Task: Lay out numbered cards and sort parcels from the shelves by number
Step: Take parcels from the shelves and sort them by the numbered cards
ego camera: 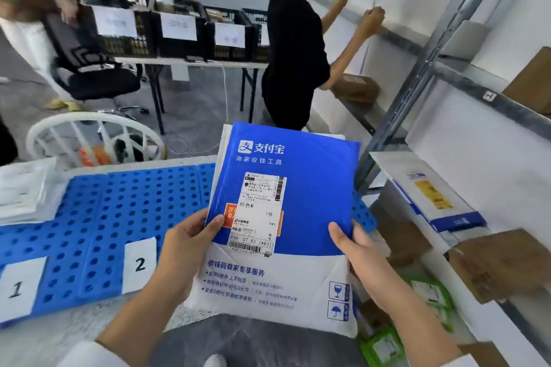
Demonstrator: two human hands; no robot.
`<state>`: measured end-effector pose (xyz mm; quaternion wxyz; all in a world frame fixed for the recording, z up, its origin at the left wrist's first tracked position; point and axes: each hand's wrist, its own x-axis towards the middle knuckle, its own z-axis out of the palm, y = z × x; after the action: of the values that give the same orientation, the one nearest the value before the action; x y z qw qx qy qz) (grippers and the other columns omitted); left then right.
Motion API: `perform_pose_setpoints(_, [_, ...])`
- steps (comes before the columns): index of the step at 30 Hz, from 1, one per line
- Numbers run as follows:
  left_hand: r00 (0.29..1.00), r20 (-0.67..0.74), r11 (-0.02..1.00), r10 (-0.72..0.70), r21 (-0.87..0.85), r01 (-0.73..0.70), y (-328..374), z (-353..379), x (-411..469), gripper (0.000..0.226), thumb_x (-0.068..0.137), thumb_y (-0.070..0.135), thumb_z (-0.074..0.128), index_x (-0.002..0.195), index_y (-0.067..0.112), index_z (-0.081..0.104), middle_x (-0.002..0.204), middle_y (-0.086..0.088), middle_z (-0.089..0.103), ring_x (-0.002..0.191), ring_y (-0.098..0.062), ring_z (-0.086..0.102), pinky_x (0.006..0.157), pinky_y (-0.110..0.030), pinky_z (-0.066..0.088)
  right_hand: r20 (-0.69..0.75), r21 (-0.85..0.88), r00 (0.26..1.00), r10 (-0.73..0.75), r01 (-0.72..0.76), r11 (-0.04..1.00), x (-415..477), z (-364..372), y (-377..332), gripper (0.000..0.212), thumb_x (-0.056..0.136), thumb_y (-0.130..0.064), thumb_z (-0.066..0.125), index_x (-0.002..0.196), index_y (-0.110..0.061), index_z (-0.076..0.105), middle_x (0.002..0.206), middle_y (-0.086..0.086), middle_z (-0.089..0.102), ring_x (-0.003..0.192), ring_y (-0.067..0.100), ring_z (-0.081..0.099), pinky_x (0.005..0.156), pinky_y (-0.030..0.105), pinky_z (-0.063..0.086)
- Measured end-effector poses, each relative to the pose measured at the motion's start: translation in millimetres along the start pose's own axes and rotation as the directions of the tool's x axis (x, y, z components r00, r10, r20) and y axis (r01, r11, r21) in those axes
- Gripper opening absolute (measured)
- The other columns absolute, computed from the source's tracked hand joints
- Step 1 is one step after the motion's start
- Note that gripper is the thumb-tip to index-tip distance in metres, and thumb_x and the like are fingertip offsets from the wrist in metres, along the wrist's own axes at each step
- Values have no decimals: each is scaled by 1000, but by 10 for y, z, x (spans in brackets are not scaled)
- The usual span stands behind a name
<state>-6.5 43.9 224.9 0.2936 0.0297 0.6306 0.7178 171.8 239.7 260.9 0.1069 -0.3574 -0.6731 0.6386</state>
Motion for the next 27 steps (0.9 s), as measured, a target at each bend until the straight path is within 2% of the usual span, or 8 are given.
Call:
perform_pose_setpoints(4, [995,-102,1000,4,5,-3,-60,-409,-106,9,92,18,63,93,20,71,88,0,77,77,-18,74,63,-27,57,67,-80,998,9,-3,997,142,435,17,52,78,-58,58,126,-37,52,121,-19,63,111,7,62,103,39,46])
perform_pose_setpoints(8, [980,-194,999,44,13,-42,12,-795,26,10,91,15,63,87,23,68,74,9,75,64,-4,71,49,-10,49,127,-121,992,-6,21,992,355,897,-20,34,93,-42,51,126,-36,44,122,-21,55,113,4,53,103,28,37])
perform_pose_setpoints(11, [970,-241,999,40,-5,-42,78,-1089,201,7,91,16,65,94,19,69,81,5,76,71,-6,72,56,-13,52,140,-186,990,-23,49,981,613,1236,-86,44,96,-44,46,137,-30,40,130,-16,50,123,7,46,107,28,33])
perform_pose_setpoints(14, [964,-266,1000,24,-5,-26,147,-1401,442,8,91,18,64,93,19,72,88,1,77,82,-14,73,72,-24,55,148,-275,988,-32,72,959,937,1645,-192,37,98,-46,39,131,-29,37,124,-15,45,118,7,42,101,24,30])
perform_pose_setpoints(19, [955,-293,997,48,65,-30,296,-1896,894,13,93,18,61,86,16,71,76,5,76,66,-9,72,56,-18,54,127,-345,991,-44,86,935,1474,2347,-320,31,100,-43,36,123,-22,34,118,-4,48,104,13,46,90,27,34])
perform_pose_setpoints(22, [946,-321,991,47,132,-5,245,-2248,1179,28,92,30,63,89,2,66,82,-8,74,73,-24,68,67,-37,55,135,-382,991,-19,70,922,1783,2740,-292,33,101,-41,37,124,-18,34,118,-2,49,102,15,48,88,29,36])
perform_pose_setpoints(24, [939,-342,989,17,144,35,198,-2465,1377,26,93,29,61,92,3,66,86,-16,73,77,-30,68,75,-52,55,153,-403,988,30,35,915,1984,3003,-244,33,101,-40,37,123,-15,33,118,-2,50,101,16,49,87,30,36])
perform_pose_setpoints(27, [927,-375,986,0,156,63,177,-2698,1704,16,95,24,60,90,12,70,82,-7,75,81,-33,71,72,-48,57,161,-443,983,88,-8,896,2277,3316,-213,38,101,-41,36,126,-12,32,120,0,49,100,17,48,86,31,36])
